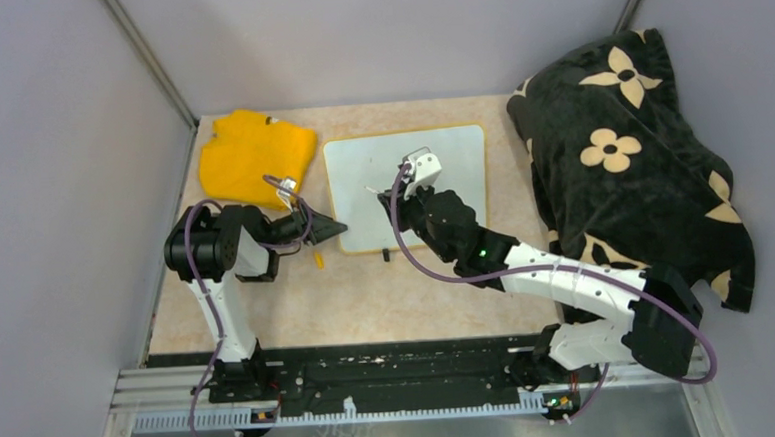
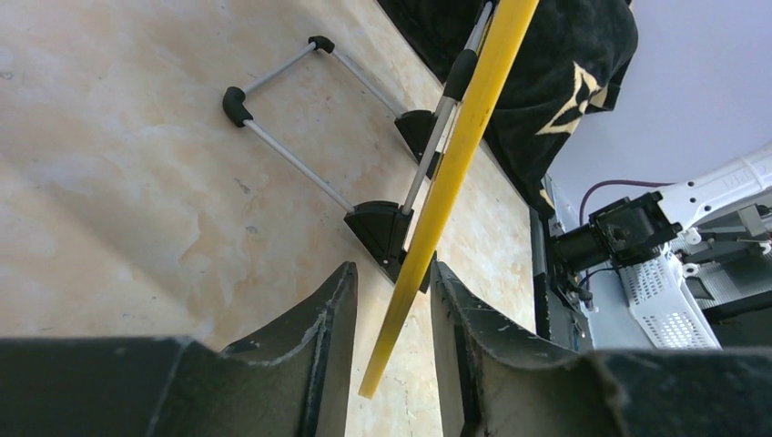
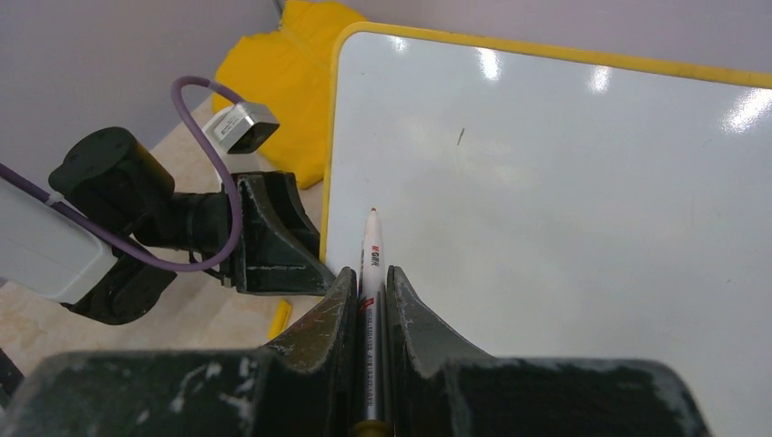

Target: Write a sentence on the whiteboard

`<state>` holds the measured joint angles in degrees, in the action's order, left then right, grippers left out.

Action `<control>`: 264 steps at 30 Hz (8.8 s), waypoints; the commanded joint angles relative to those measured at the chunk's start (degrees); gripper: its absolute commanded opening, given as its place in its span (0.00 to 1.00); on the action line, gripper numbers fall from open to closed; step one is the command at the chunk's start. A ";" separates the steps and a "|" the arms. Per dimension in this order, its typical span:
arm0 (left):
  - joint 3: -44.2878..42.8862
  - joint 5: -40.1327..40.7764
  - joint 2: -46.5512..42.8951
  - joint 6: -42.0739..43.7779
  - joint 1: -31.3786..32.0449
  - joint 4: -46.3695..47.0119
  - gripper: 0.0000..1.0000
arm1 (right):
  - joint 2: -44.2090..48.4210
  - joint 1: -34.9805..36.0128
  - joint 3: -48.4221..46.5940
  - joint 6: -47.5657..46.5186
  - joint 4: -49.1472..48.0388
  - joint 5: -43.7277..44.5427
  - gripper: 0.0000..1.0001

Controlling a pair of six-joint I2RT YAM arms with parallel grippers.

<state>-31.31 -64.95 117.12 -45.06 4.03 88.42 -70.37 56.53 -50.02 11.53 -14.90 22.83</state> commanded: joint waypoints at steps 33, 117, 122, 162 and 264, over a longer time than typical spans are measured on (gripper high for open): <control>-1.30 -0.27 1.36 -1.14 0.28 14.23 0.25 | 0.30 1.30 -2.16 -0.35 -4.44 -3.08 0.00; -1.64 -0.27 1.97 -1.26 0.29 14.22 0.00 | -16.82 -3.53 -8.82 5.51 -8.95 7.28 0.00; -1.62 -0.28 2.04 -1.28 0.28 14.16 0.00 | -15.67 -3.53 -7.17 5.92 -8.99 7.45 0.00; -1.74 -0.27 2.05 -1.28 0.27 14.23 0.00 | -14.68 -6.35 -7.43 8.89 -9.81 3.39 0.00; -1.82 -0.33 2.31 -1.40 0.27 14.23 0.00 | -8.90 -7.84 -0.02 10.36 -5.50 1.46 0.00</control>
<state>-32.99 -65.93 117.78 -46.48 4.14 88.71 -81.78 49.34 -50.94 22.15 -19.99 22.28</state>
